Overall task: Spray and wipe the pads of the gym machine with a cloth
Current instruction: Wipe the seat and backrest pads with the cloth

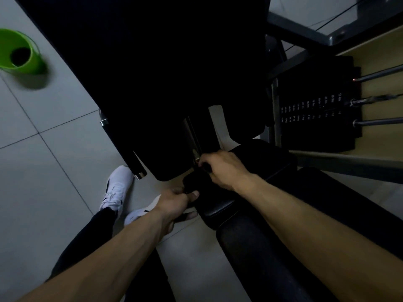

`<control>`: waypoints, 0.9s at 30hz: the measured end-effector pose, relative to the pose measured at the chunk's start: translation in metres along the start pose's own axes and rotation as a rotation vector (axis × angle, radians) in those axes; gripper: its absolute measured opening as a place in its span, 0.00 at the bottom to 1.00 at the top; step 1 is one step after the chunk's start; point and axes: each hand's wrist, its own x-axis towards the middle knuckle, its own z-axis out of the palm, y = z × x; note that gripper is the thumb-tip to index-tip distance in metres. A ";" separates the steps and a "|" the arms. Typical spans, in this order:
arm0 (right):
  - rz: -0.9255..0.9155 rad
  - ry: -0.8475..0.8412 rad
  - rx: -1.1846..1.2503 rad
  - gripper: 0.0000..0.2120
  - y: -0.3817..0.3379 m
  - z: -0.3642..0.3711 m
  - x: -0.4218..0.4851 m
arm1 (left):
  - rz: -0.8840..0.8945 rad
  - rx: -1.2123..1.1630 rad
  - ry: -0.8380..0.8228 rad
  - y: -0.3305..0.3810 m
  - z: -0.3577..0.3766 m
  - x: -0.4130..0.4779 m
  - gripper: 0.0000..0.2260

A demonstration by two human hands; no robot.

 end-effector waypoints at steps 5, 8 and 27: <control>-0.065 -0.032 0.043 0.18 -0.024 0.019 0.018 | -0.012 -0.131 -0.019 -0.013 -0.002 -0.002 0.08; -0.123 -0.084 0.064 0.21 -0.043 0.028 0.027 | -0.082 -0.289 -0.013 -0.018 -0.002 -0.006 0.08; -0.154 -0.148 0.195 0.25 -0.037 0.011 -0.013 | -0.194 -0.435 -0.055 -0.004 -0.005 -0.010 0.27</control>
